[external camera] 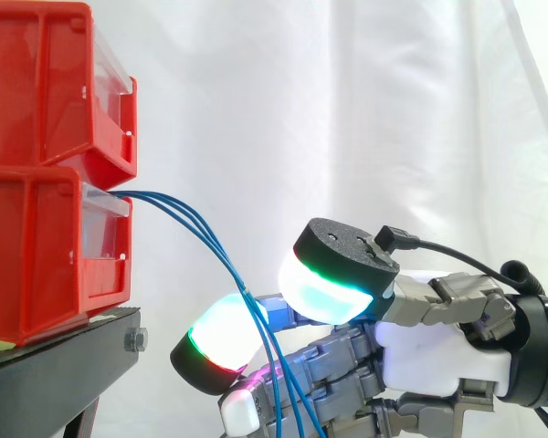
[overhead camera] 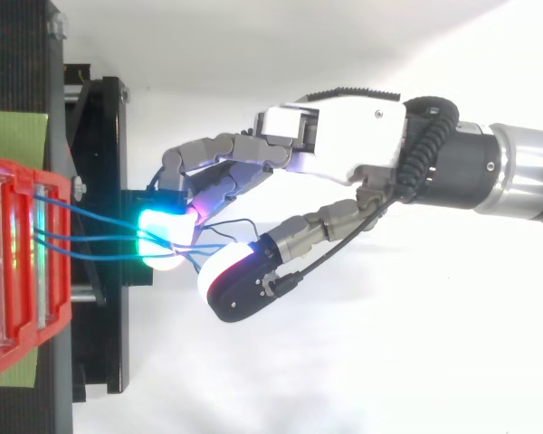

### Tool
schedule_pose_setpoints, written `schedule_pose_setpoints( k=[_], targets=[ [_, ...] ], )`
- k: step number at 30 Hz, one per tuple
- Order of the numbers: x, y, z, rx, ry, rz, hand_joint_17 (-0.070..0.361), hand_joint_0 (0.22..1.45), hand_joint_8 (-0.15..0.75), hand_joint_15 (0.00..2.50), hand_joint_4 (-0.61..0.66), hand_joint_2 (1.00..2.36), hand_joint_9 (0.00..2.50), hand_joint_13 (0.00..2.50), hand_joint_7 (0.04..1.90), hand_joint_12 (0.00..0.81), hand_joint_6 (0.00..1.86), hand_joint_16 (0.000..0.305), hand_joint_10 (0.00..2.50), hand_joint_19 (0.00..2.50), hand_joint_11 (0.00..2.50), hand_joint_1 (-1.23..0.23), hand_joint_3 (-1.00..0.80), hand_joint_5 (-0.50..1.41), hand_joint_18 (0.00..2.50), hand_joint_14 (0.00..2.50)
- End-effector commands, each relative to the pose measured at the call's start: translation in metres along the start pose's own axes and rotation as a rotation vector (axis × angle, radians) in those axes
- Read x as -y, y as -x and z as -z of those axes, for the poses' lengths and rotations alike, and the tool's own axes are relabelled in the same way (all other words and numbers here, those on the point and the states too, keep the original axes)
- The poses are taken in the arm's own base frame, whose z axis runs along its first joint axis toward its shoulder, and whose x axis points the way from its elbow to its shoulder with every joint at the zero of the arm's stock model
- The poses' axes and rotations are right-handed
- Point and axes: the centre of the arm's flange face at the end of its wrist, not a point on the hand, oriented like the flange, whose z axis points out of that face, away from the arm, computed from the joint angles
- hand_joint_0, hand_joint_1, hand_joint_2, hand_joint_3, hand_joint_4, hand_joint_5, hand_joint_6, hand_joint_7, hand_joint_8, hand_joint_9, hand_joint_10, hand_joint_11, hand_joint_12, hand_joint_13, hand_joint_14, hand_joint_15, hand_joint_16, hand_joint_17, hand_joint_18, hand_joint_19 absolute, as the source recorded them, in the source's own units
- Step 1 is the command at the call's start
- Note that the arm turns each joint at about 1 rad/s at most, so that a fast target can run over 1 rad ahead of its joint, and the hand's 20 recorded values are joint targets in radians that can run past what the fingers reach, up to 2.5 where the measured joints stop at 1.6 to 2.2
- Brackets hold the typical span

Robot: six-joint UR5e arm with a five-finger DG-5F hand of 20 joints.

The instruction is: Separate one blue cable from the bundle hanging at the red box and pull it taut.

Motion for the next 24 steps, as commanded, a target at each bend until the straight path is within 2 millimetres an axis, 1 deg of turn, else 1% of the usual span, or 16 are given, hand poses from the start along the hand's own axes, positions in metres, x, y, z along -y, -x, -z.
schedule_pose_setpoints(
  k=[1,6,7,8,10,11,14,15,16,18,24],
  targets=[
    [0.0,-0.0015,-0.0002,-0.003,0.002,0.0,0.073,0.62,0.363,0.32,0.25,1.0,0.73,0.78,1.22,0.346,0.57,0.032,0.01,0.18,0.46,-0.71,-0.44,-0.13,0.46,0.01],
    [-0.0028,-0.0025,-0.0029,0.002,0.029,-0.011,0.073,0.62,0.367,0.33,0.24,1.0,0.77,0.8,1.16,0.352,0.63,0.032,0.01,0.18,0.5,-0.71,-0.46,-0.14,0.48,0.01],
    [-0.0028,-0.0025,-0.0029,0.002,0.029,-0.011,0.073,0.62,0.37,0.33,0.23,1.0,0.77,0.82,1.1,0.355,0.67,0.032,0.01,0.18,0.5,-0.71,-0.43,-0.15,0.48,0.01],
    [-0.0038,-0.0025,-0.0037,0.002,0.033,-0.012,0.072,0.63,0.369,0.34,0.22,1.01,0.78,0.82,1.09,0.354,0.69,0.032,0.01,0.18,0.51,-0.71,-0.38,-0.15,0.49,0.01],
    [-0.0038,-0.0025,-0.0038,0.003,0.038,-0.013,0.073,0.63,0.369,0.34,0.19,1.01,0.78,0.82,1.12,0.358,0.71,0.032,0.02,0.18,0.53,-0.71,-0.32,-0.16,0.49,0.01],
    [-0.0038,-0.0023,-0.0038,0.004,0.038,-0.013,0.073,0.64,0.37,0.35,0.17,1.02,0.78,0.83,1.1,0.358,0.75,0.032,0.02,0.18,0.54,-0.71,-0.27,-0.17,0.5,0.01],
    [-0.0039,-0.0037,-0.0038,0.001,0.038,-0.013,0.073,0.64,0.367,0.37,0.2,1.02,0.79,0.84,1.02,0.362,0.83,0.033,0.01,0.18,0.57,-0.72,-0.22,-0.2,0.5,0.01],
    [-0.004,-0.0037,-0.004,0.001,0.039,-0.013,0.074,0.64,0.369,0.37,0.2,1.02,0.79,0.84,1.03,0.362,0.83,0.033,0.02,0.18,0.58,-0.72,-0.22,-0.2,0.5,0.01],
    [-0.0039,-0.0025,-0.004,0.003,0.039,-0.013,0.074,0.64,0.366,0.37,0.22,1.02,0.79,0.84,0.99,0.361,0.87,0.033,0.01,0.19,0.6,-0.74,-0.26,-0.21,0.51,0.01],
    [-0.0041,-0.0024,-0.0041,0.005,0.041,-0.015,0.075,0.64,0.372,0.38,0.22,1.01,0.8,0.86,0.98,0.364,0.89,0.034,0.02,0.19,0.62,-0.75,-0.32,-0.21,0.52,0.01],
    [-0.0038,-0.0013,-0.0039,0.004,0.039,-0.017,0.075,0.67,0.375,0.38,0.21,1.0,0.84,0.88,1.01,0.37,0.91,0.033,0.02,0.18,0.64,-0.73,-0.47,-0.19,0.55,0.01]
  ],
)
